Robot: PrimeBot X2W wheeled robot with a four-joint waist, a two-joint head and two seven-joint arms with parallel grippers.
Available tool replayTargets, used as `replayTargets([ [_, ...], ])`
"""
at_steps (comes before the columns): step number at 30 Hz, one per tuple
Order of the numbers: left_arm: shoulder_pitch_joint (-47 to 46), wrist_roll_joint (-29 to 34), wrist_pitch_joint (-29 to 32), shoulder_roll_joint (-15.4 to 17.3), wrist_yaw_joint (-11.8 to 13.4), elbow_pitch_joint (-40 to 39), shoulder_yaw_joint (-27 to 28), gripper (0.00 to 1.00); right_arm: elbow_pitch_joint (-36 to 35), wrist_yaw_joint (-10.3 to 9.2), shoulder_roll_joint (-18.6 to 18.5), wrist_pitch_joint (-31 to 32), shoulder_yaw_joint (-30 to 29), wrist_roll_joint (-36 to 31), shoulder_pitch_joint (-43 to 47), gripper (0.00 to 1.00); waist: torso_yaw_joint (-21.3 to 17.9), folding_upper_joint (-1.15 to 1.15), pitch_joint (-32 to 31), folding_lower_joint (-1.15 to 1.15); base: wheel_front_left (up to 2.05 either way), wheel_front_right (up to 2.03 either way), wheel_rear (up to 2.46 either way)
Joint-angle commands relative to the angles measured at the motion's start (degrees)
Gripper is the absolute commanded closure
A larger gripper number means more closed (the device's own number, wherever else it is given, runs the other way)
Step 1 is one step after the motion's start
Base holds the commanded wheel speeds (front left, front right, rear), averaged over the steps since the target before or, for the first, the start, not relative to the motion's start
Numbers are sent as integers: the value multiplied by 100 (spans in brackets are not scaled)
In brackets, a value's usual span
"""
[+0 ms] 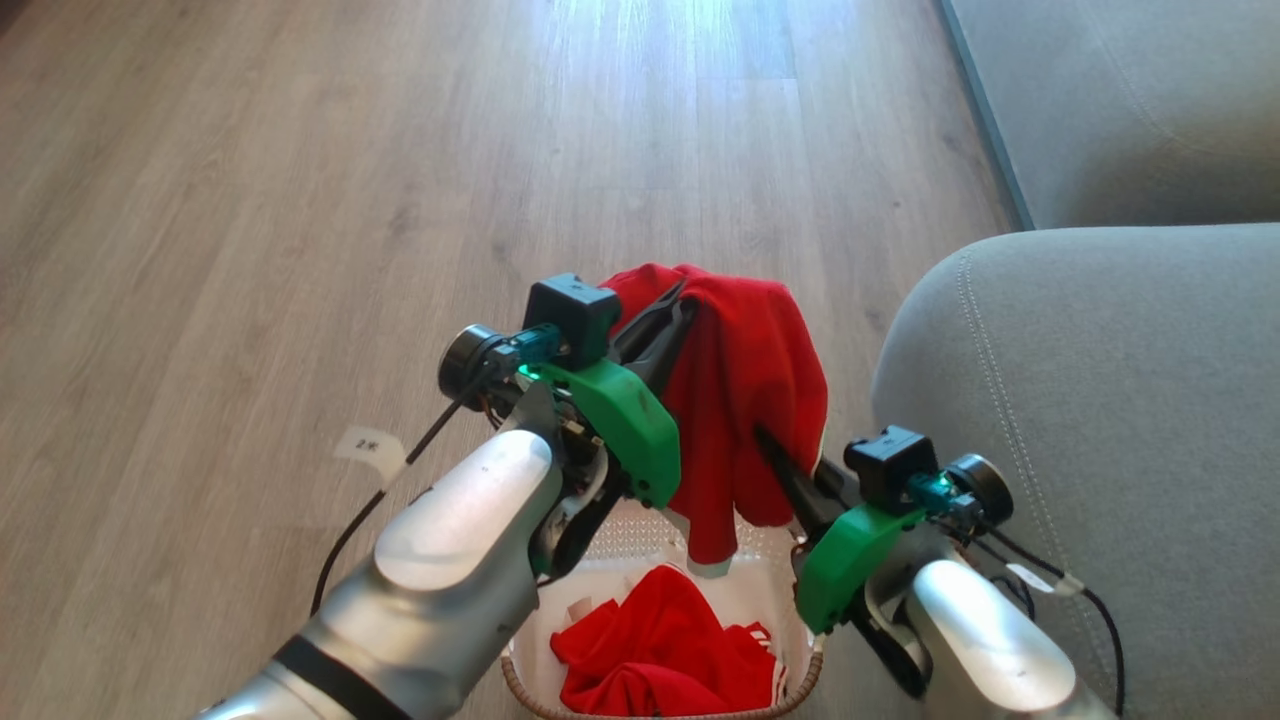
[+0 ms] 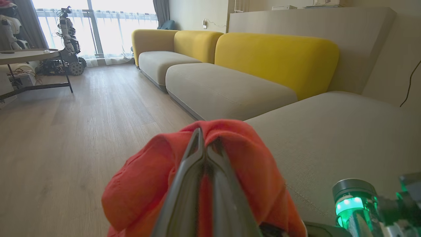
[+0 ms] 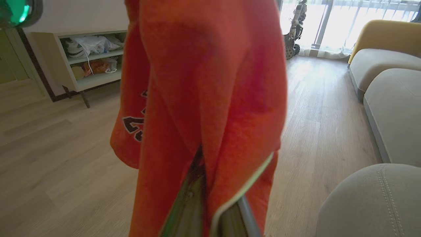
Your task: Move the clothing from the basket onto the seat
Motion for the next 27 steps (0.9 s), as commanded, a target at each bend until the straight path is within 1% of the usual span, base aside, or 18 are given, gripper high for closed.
replayTargets([
  [1, -237, -33, -97, 129, 18, -111, 280, 100, -263, -2, 41, -38, -13, -12, -195, 100, -46, 0, 6, 0, 0, 0, 0],
  [3, -170, -122, -123, 143, -55, -77, 305, 100, -375, -2, 41, -38, -95, -44, -171, 100, -102, 0, 11, 0, 0, 0, 0],
  [4, -126, -192, -151, 143, -88, -68, 343, 96, -432, -2, 41, -38, -141, -46, -155, 100, -130, 0, 15, 0, 0, 0, 0],
  [5, -92, -228, -192, 151, -100, -55, 369, 75, -494, -2, 41, -38, -188, -51, -142, 100, -164, 0, 18, 0, 0, 0, 0],
  [7, -31, -235, -257, 184, -113, -12, 368, 49, -616, -2, 41, -38, -285, -75, -116, 100, -234, 0, 25, 0, 0, 0, 0],
  [9, 40, -261, -316, 200, -127, 33, 371, 4, -730, -2, 34, -38, -391, -114, -95, 100, -314, 0, 34, 0, 0, 0, 0],
  [10, 76, -277, -325, 208, -154, 56, 358, 0, -783, -2, 24, -38, -436, -138, -88, 100, -362, 0, 38, 0, 0, 0, 0],
  [12, 111, -288, -338, 214, -169, 76, 347, 0, -839, -2, 12, -38, -487, -161, -83, 100, -410, 0, 43, 0, 0, 0, 0],
  [17, 256, -305, -486, 237, -214, 126, 304, 0, -1060, -2, -52, -38, -844, -269, -48, 100, -695, 0, 88, 0, 0, 0, 0],
  [23, 439, -262, -656, 256, -263, 147, 180, 0, -1105, -2, -80, -38, -1400, -491, -1, 100, -1126, 0, 176, 0, 0, 0, 0],
  [27, 547, -224, -776, 268, -248, 162, 116, 0, -1156, -2, -99, -38, -1597, -608, -2, 100, -1488, 0, 267, 0, 0, 0, 0],
])
